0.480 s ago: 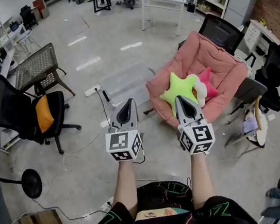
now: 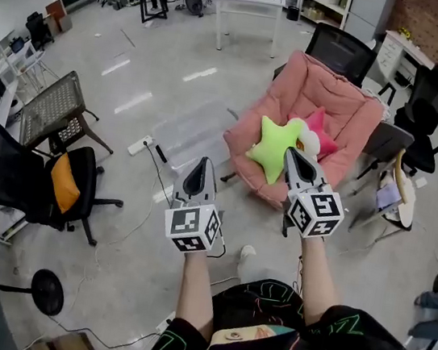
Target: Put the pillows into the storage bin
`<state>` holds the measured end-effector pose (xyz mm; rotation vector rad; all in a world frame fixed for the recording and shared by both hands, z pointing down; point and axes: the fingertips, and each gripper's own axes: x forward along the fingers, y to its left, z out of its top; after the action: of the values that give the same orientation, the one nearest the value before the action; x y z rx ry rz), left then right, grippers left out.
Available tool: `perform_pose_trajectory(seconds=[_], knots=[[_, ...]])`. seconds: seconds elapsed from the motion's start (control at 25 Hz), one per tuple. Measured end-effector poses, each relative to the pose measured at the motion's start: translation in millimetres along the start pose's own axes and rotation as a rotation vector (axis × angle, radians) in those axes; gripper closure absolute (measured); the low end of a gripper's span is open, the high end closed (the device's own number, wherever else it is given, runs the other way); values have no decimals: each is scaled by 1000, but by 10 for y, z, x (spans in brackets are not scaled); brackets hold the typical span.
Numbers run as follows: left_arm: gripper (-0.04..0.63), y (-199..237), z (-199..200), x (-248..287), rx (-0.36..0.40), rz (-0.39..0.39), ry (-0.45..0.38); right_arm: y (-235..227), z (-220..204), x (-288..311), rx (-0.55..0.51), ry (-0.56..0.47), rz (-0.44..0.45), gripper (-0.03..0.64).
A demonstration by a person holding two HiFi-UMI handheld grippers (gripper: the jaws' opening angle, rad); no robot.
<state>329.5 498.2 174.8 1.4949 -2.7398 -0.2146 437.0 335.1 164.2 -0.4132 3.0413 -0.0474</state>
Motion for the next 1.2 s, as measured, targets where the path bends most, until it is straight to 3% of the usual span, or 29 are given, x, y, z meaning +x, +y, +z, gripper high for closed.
perform_pose_trajectory(seconds=[0.36, 0.64, 0.96, 1.2], knots=[[598, 5, -268, 645, -14, -66, 52, -370, -271, 494, 21, 34, -18, 620], [598, 109, -841, 1799, -61, -97, 135, -1135, -787, 1331, 46, 97, -65, 620], [598, -203, -1856, 3523, -114, -216, 354, -2415, -1657, 2171, 85, 267, -198, 620], [598, -443, -2379, 4310, -115, -261, 470, -3122, -2109, 2479, 181, 336, -299, 620]])
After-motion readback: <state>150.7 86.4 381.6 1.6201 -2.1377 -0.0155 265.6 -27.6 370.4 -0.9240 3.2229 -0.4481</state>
